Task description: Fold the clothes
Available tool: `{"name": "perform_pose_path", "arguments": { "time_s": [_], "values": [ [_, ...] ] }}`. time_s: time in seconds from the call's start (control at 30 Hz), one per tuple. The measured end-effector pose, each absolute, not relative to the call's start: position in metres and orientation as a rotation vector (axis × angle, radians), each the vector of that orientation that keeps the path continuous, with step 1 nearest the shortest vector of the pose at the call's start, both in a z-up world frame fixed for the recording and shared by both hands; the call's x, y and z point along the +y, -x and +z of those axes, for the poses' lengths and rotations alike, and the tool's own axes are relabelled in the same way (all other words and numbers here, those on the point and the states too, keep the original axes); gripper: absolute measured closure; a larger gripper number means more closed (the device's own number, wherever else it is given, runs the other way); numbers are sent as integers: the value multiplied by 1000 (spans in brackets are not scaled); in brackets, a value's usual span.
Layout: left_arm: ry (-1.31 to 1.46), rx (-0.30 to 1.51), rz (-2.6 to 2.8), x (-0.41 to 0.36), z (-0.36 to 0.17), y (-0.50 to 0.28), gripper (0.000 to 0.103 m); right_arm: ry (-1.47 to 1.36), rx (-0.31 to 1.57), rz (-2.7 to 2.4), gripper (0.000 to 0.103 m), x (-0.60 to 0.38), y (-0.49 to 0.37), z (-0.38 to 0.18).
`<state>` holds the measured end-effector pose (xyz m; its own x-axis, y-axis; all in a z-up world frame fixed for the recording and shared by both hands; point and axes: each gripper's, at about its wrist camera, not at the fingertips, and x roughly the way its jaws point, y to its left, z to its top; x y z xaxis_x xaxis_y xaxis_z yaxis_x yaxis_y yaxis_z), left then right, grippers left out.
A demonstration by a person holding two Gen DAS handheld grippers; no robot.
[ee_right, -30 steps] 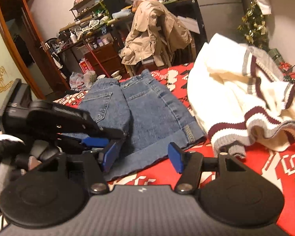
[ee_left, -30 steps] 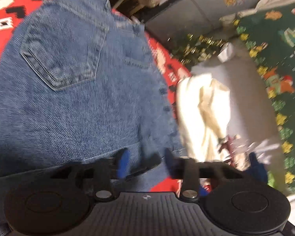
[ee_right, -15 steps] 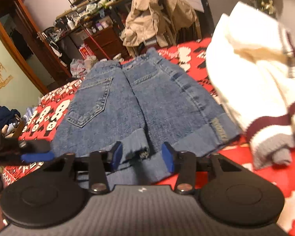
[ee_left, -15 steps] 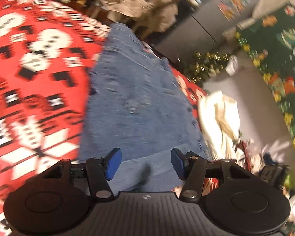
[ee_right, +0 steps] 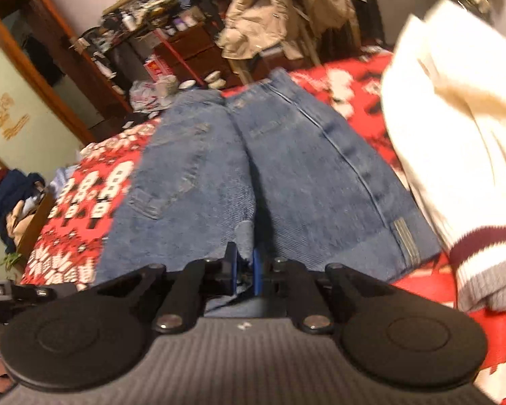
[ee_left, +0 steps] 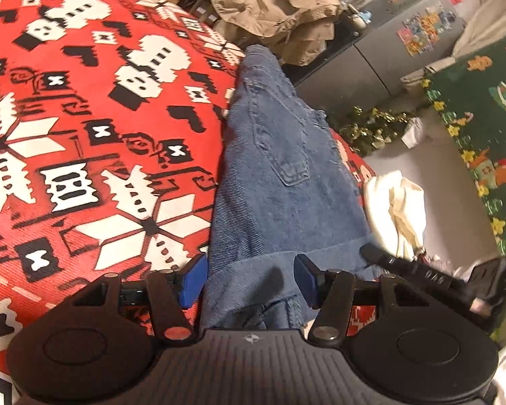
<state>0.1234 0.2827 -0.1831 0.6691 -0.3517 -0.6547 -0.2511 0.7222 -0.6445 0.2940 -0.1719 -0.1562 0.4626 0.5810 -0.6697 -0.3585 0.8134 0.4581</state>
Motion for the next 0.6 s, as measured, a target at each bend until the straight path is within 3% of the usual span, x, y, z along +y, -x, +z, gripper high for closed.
{"name": "perform_pose_path", "arguments": {
  "time_s": [0.33, 0.6],
  "values": [
    [626, 842, -83, 265, -161, -101, 47, -231, 822, 593, 94, -184, -290, -84],
    [564, 862, -101, 248, -163, -97, 48, -203, 936, 458, 94, -228, -315, -137]
  ]
}}
